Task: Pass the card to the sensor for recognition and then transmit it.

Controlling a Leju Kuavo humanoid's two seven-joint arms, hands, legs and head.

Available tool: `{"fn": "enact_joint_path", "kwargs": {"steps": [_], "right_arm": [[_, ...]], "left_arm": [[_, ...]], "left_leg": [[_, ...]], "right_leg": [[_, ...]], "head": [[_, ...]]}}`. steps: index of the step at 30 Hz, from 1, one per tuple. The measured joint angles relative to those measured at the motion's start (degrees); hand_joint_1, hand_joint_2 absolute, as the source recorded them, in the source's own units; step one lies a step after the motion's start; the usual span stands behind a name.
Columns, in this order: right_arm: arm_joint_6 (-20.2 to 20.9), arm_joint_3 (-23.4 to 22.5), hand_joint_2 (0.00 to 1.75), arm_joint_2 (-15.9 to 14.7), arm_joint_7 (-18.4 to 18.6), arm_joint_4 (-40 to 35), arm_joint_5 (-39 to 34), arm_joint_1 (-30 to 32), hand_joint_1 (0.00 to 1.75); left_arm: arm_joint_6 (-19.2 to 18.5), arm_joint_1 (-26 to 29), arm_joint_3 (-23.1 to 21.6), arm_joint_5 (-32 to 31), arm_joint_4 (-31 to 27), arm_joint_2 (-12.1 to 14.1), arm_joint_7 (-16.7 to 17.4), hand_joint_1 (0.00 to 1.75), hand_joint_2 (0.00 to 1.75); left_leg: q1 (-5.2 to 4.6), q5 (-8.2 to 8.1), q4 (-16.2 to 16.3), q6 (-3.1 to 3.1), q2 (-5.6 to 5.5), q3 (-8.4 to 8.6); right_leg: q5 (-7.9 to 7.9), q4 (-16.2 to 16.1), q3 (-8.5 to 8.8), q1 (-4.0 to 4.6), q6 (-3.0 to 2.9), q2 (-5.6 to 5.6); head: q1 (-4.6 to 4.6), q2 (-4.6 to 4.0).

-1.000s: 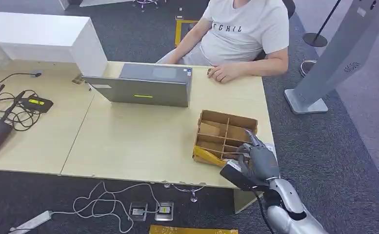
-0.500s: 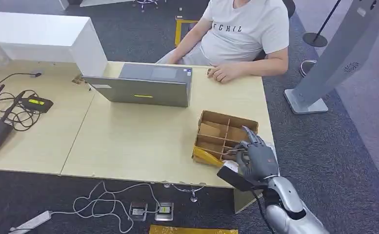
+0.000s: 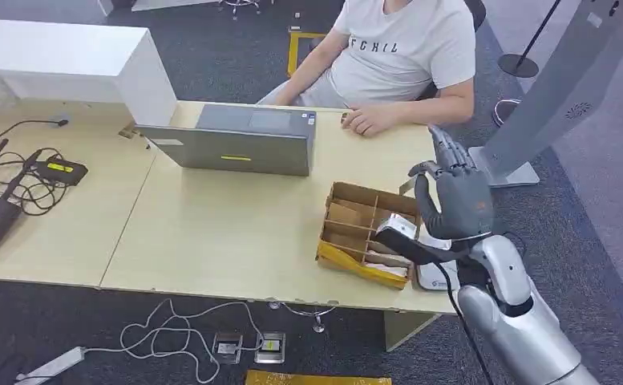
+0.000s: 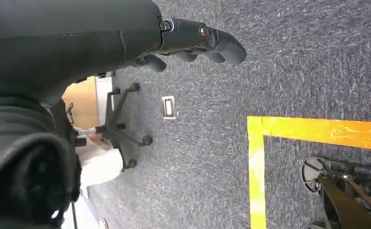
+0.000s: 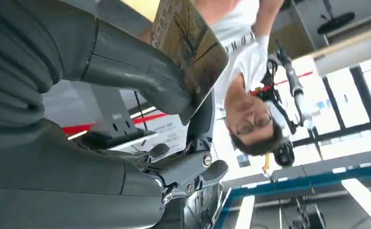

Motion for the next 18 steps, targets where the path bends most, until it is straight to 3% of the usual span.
{"fn": "enact_joint_path", "kwargs": {"steps": [9, 18], "right_arm": [[0.64, -1.07, 1.75, 0.26, -0.09, -1.53, -0.44, -1.37, 1.75], [-4.90, -1.05, 1.75, 2.32, -2.23, 4.97, 0.24, -3.92, 1.75]], "left_arm": [[-0.42, -0.02, 0.00, -0.44, 0.00, 0.00, -0.20, 0.00, 0.00], [-0.81, -0.06, 0.00, -0.83, 0.00, 0.00, -0.42, 0.00, 0.00]], "left_leg": [[0.00, 0.00, 0.00, 0.00, 0.00, -0.02], [0.00, 0.00, 0.00, 0.00, -0.01, -0.03]], "right_leg": [[0.00, 0.00, 0.00, 0.00, 0.00, 0.00], [0.00, 0.01, 0.01, 0.00, 0.00, -0.01]], "head": [[-0.02, 0.00], [-0.02, 0.00]]}}
